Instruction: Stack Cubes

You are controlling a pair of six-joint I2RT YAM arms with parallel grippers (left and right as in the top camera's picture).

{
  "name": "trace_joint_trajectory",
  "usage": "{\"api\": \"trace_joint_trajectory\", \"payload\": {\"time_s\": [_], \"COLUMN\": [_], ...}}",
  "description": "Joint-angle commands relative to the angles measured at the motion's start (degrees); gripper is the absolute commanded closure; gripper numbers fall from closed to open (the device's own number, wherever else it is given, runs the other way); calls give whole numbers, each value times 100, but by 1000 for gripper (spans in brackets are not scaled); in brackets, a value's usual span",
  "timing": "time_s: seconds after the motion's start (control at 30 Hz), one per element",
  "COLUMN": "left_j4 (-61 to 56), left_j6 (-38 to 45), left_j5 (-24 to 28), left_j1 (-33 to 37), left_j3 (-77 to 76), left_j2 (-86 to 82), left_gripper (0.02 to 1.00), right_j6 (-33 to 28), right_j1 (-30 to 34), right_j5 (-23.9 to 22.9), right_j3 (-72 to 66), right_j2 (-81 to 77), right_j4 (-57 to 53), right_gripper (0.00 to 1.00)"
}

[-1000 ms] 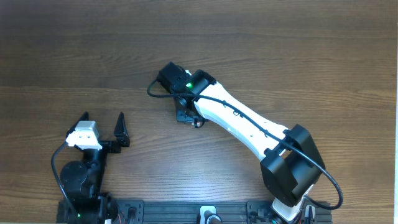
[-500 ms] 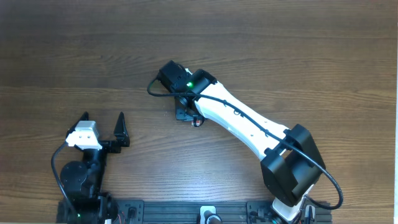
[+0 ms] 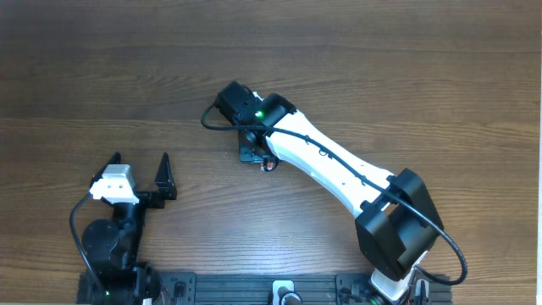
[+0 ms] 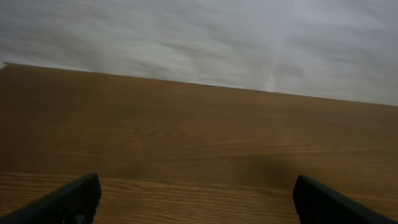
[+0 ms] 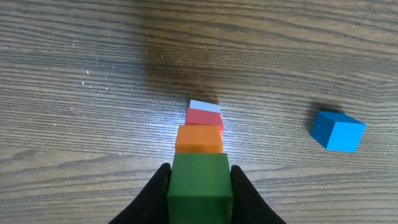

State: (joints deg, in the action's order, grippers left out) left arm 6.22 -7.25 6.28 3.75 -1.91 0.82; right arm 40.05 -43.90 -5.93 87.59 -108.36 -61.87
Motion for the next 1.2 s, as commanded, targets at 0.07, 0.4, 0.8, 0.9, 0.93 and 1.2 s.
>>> {"api": "trace_joint_trajectory", "payload": {"time_s": [0.07, 0.4, 0.8, 0.9, 0.93, 1.2], "left_j4": [-24, -24, -24, -24, -24, -24], "left_j6": [83, 83, 83, 83, 83, 83], "left_j5": [74, 74, 74, 74, 74, 74], "left_j1": [-22, -22, -22, -22, -22, -22], "left_j3": [52, 52, 52, 52, 52, 52], "left_j2": [-55, -55, -55, -55, -55, -55], "left_gripper": [18, 20, 20, 20, 20, 18], "right_j6": [-31, -31, -28, -31, -28, -31], "right_j1": [42, 42, 42, 42, 42, 42], "right_j5": [31, 31, 33, 33, 33, 33], "right_j3": [127, 122, 122, 122, 122, 122], "right_j2": [-140, -166, -243, -243, -245, -245], "right_j4": [20, 35, 46, 52, 55, 57], "right_gripper": [991, 976, 827, 801, 781, 682]}}
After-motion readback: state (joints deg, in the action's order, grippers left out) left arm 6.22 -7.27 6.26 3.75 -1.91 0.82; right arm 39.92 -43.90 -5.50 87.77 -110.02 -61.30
